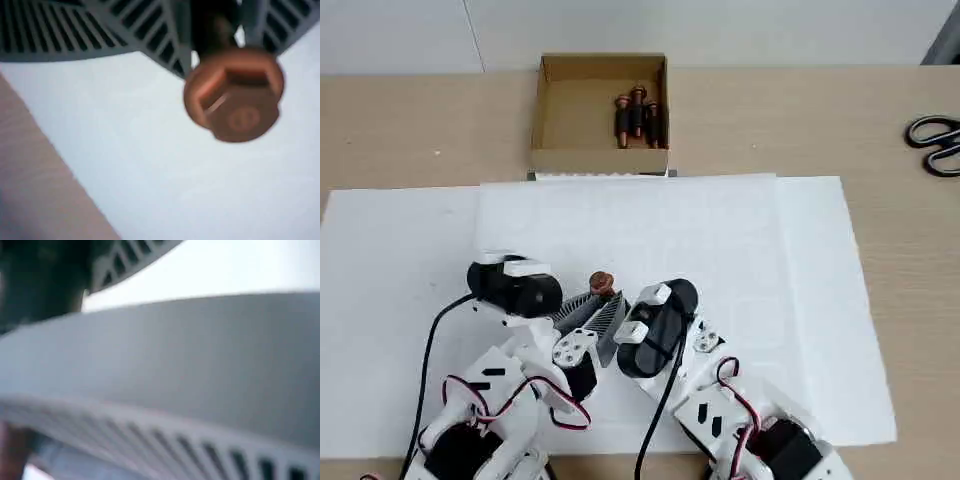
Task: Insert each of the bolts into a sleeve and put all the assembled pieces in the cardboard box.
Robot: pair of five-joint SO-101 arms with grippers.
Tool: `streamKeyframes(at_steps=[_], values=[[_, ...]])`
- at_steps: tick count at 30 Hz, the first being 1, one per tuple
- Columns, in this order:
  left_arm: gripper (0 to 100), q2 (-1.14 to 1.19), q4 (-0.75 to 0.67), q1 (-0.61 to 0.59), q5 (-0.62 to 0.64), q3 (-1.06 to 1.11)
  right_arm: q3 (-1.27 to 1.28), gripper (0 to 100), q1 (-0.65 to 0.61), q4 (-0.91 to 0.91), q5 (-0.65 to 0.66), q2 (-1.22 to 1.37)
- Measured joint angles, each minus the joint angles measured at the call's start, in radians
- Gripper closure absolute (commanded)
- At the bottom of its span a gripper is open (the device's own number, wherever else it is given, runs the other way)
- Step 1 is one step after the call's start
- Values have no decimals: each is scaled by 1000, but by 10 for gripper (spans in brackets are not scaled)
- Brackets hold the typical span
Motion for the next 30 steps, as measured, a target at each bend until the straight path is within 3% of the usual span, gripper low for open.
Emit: streamKeyframes(at_steps=[26, 30], values=[[991, -3, 0, -11, -35, -41, 6, 995, 48, -141, 11, 5], [945, -3, -2, -11, -35, -35, 23, 995, 48, -150, 11, 5]])
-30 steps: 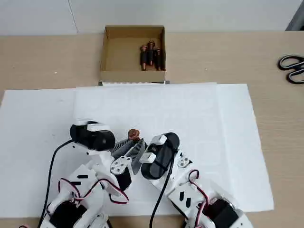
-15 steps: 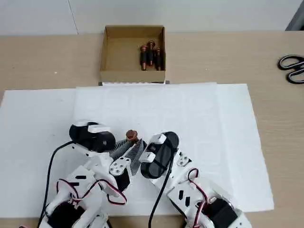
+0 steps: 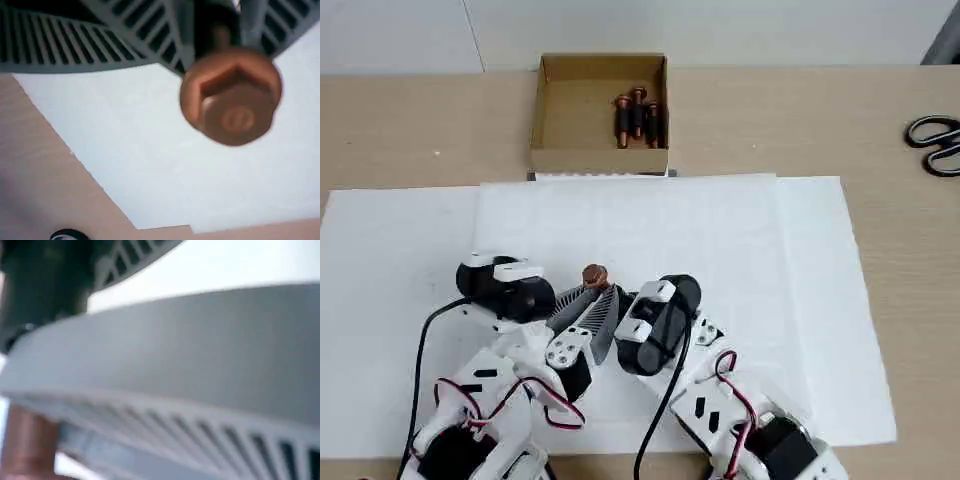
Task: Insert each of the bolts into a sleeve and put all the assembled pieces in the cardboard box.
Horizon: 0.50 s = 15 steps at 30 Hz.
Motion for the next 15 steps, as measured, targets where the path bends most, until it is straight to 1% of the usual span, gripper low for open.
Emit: streamKeyframes(at_steps=[3, 4, 6, 9, 15], values=[[857, 0, 2, -9, -3, 0, 2, 995, 6, 0, 0, 0], [830, 0, 8, -25, -8, 6, 0, 995, 29, -3, -2, -2], [800, 21, 20, -23, -15, 52, -12, 995, 57, -34, -5, -25], [801, 11, 29, -34, -14, 52, -6, 995, 77, -46, -3, -5], [801, 15, 49, -34, -14, 55, -8, 995, 77, -49, -3, -5]])
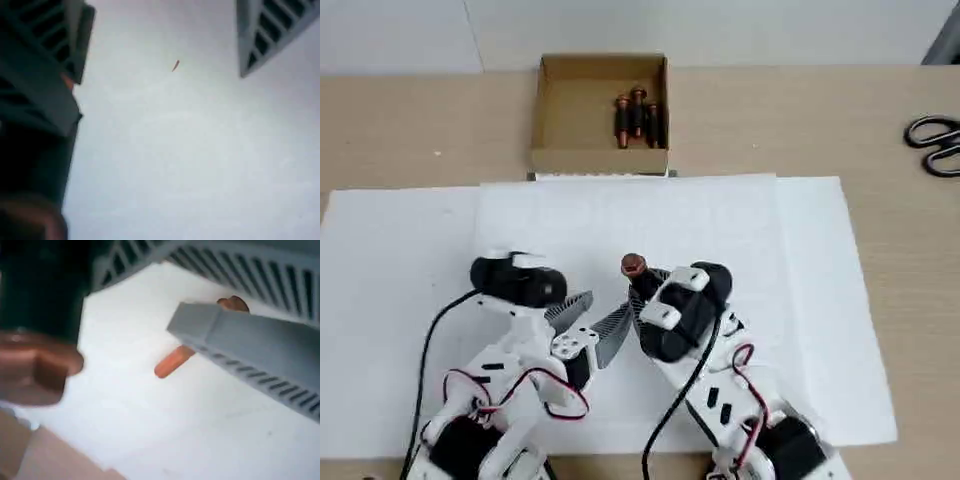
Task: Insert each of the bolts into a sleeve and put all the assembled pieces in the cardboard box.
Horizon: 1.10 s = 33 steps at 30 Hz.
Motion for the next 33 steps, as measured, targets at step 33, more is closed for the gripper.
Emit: streamKeyframes(at_steps=[33], values=[[994, 0, 0, -419, -374, 147, 29, 995, 135, 0, 0, 0]])
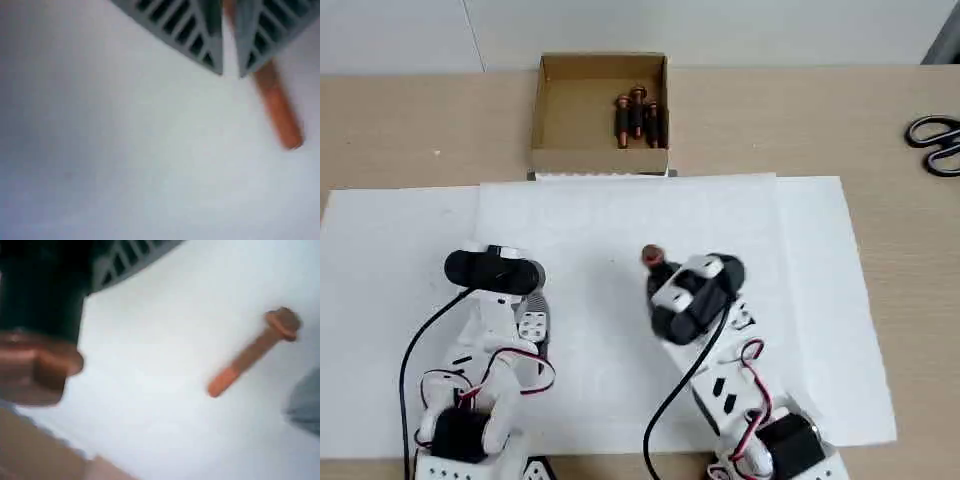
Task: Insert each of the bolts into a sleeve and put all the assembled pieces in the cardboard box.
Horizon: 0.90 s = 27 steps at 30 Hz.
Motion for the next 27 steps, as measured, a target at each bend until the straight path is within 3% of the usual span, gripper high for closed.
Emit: streamKeyframes(at_steps=[15, 27], values=[[994, 0, 0, -57, -26, 75, 52, 995, 163, 0, 0, 0], [994, 0, 0, -57, -25, 75, 123, 995, 176, 0, 0, 0]])
